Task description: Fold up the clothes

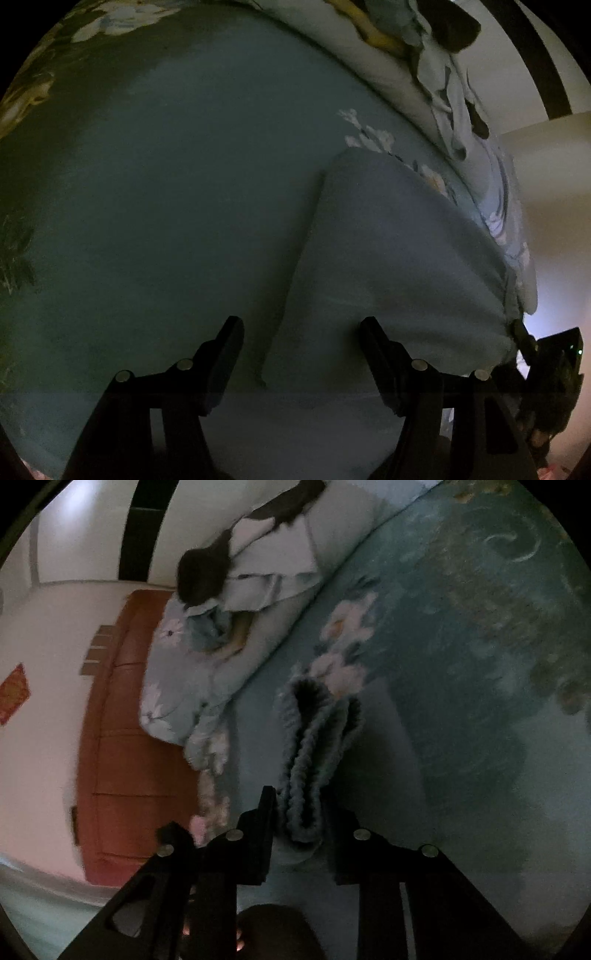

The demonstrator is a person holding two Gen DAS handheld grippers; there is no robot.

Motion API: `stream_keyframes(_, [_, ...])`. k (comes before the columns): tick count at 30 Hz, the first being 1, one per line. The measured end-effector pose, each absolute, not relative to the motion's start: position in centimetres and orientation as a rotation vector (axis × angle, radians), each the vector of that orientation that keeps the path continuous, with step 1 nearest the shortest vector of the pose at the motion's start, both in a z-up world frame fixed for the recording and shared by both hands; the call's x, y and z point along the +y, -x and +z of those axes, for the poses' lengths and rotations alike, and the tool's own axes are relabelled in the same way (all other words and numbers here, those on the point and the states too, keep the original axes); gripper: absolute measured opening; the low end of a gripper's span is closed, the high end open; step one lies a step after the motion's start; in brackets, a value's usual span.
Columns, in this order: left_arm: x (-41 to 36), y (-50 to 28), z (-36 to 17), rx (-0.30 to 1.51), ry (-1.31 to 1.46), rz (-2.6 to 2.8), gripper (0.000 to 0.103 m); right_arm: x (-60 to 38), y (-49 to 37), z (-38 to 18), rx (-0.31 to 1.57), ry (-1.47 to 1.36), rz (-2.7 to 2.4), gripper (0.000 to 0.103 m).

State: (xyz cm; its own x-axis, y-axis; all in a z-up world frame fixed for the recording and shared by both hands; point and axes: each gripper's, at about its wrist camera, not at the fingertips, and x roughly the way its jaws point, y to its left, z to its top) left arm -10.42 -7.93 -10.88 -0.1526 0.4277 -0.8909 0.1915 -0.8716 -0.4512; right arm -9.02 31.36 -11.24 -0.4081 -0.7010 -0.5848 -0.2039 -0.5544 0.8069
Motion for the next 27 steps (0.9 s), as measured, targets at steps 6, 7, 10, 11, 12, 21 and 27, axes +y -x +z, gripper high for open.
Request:
stream_keyframes(6, [-8.0, 10.0, -11.5, -0.617, 2.036, 2.158, 0.069, 31.7, 9.3, -16.5, -1.199, -1.712, -2.009, 0.024])
stream_keyframes(7, [-8.0, 9.8, -11.6, -0.611, 2.048, 2.157, 0.070, 31.8, 9.3, -17.0, -1.216, -1.725, -2.003, 0.024])
stream_keyframes(10, [-7.9, 9.9, -11.6, -0.601, 2.072, 2.159, 0.073, 32.1, 9.3, -17.3, -1.224, -1.738, -1.999, 0.025])
stream_keyframes(11, [-8.0, 9.9, -11.6, -0.606, 2.069, 2.157, 0.073, 31.9, 9.3, -17.0, -1.205, -1.740, -2.003, 0.026])
stream_keyframes(12, [-8.3, 9.8, -11.4, -0.620, 2.056, 2.158, 0.073, 31.9, 9.3, -16.7, -1.186, -1.736, -2.008, 0.027])
stream_keyframes(21, [-9.1, 10.1, -6.7, -0.690, 1.831, 2.235, 0.071, 31.9, 9.7, -11.6, -0.954, -1.676, -2.202, 0.035])
stream_keyframes(27, [-4.0, 14.4, -6.0, -0.559, 1.726, 2.202, 0.071, 28.4, 12.7, -9.8, -0.824, -1.560, -2.184, 0.039])
